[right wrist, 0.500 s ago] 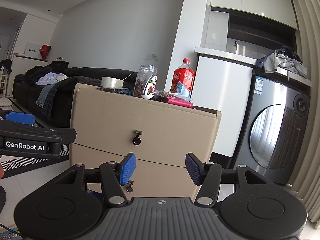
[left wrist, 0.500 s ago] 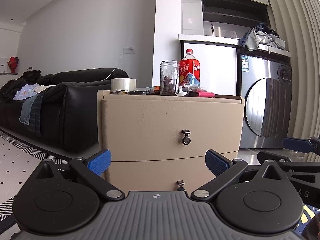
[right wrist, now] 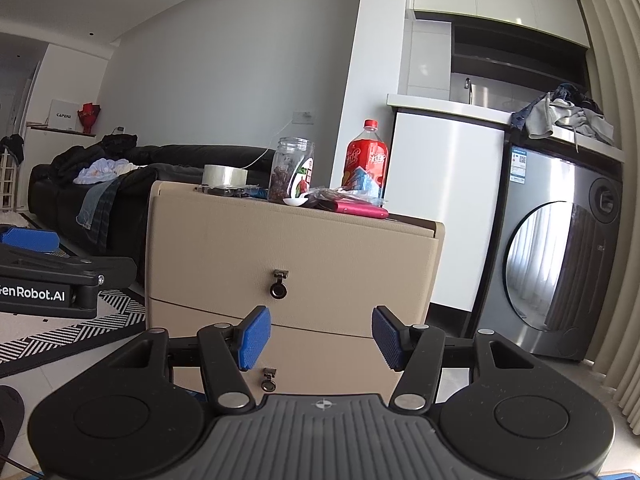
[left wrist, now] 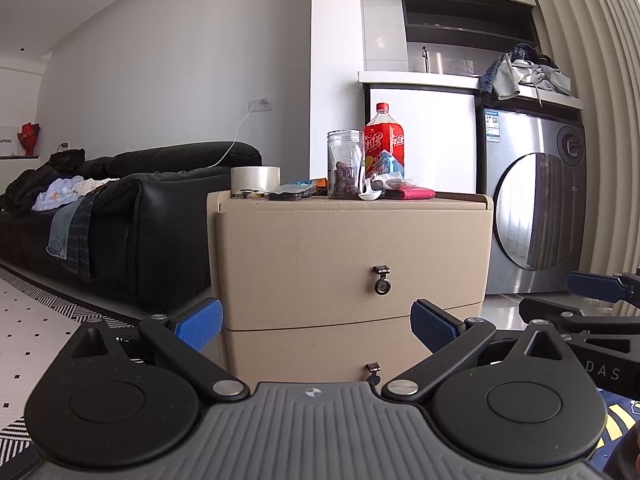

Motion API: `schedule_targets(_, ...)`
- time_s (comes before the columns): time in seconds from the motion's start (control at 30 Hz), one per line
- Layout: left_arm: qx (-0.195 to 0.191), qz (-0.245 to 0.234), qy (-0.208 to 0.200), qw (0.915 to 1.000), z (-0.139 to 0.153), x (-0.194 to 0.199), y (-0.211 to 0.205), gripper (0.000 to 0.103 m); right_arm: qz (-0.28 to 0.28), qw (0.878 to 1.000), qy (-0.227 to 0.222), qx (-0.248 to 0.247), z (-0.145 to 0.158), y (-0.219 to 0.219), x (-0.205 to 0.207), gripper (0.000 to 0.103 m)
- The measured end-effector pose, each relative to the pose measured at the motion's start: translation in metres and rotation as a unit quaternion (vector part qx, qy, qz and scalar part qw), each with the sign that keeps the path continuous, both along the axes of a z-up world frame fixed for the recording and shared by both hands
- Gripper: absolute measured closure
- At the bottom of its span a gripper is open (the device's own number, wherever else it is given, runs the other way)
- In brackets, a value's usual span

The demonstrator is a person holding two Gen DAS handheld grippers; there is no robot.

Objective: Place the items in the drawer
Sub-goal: 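Move both tools toward the beige drawer cabinet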

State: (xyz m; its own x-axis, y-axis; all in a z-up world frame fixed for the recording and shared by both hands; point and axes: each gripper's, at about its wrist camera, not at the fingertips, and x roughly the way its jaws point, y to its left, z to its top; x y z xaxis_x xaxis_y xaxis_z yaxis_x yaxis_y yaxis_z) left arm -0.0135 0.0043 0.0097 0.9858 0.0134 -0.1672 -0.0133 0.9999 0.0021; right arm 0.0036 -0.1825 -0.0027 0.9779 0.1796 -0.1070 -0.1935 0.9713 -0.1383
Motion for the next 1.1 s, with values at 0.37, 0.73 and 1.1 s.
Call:
schedule_targets(0.37, 0.015, 0.016, 0.006, 0.9997, 0.008, -0.016, -0.01, 0.0, 0.02, 0.998, 0.059, -0.007, -0.001, -0.007, -0.004, 0.039)
schedule_targets(0.73, 0.022, 0.009, -0.002, 0.9997, 0.013, -0.031, -0.032, 0.0, 0.019, 0.998, 0.051, 0.022, 0.01, -0.021, -0.015, 0.039)
schedule_targets(1.1, 0.018, 0.013, 0.005, 0.9997, 0.012, -0.03, -0.044, 0.0, 0.011, 0.998, 0.051, 0.017, 0.014, -0.037, -0.02, 0.039)
